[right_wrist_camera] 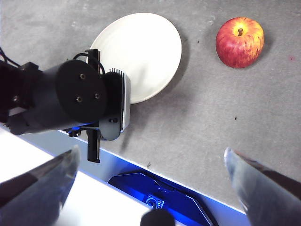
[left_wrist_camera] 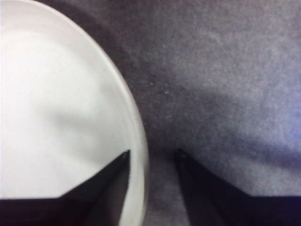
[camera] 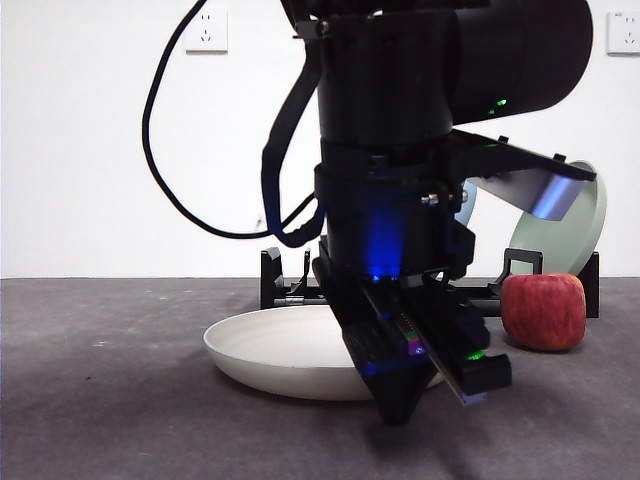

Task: Take the yellow plate from the plate rack,put the plate on the table,take the apple from the table,put the apple in the plate

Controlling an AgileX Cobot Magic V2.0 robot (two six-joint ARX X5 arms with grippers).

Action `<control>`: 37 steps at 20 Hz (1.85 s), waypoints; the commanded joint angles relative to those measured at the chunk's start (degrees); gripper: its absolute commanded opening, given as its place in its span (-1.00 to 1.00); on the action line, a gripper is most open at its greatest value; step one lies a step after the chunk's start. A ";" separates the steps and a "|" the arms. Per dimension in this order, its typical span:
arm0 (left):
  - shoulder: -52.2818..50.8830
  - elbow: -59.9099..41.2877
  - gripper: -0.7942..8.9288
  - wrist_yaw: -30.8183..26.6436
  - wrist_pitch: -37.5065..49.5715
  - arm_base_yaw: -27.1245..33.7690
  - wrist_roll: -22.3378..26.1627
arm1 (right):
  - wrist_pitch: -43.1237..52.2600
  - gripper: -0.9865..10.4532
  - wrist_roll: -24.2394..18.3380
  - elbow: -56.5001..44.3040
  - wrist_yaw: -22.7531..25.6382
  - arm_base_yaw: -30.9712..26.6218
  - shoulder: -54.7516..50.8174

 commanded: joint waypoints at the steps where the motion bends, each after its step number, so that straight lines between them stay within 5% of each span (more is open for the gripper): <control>1: -1.46 -0.33 -0.36 0.26 -0.70 -0.09 -0.79 | 0.15 0.38 0.39 0.11 -0.09 0.13 -0.07; 8: -19.19 4.79 -0.37 1.01 -7.02 -0.09 -7.10 | 8.59 0.38 2.36 0.11 1.14 0.15 4.09; 11: -29.51 7.39 -0.38 5.77 -7.45 0.02 -8.11 | 15.54 0.38 2.60 0.11 4.68 0.13 10.95; 17: -43.60 7.58 -0.38 6.40 -9.68 0.13 -9.44 | 28.92 0.38 3.37 0.11 9.09 0.15 30.10; 26: -47.19 7.58 -0.38 6.51 -14.78 0.11 -13.05 | 42.14 0.39 2.69 0.11 13.90 1.55 51.23; 37: -47.19 7.58 -0.38 6.45 -14.80 0.11 -15.80 | 48.48 0.38 1.20 0.11 16.55 3.58 59.63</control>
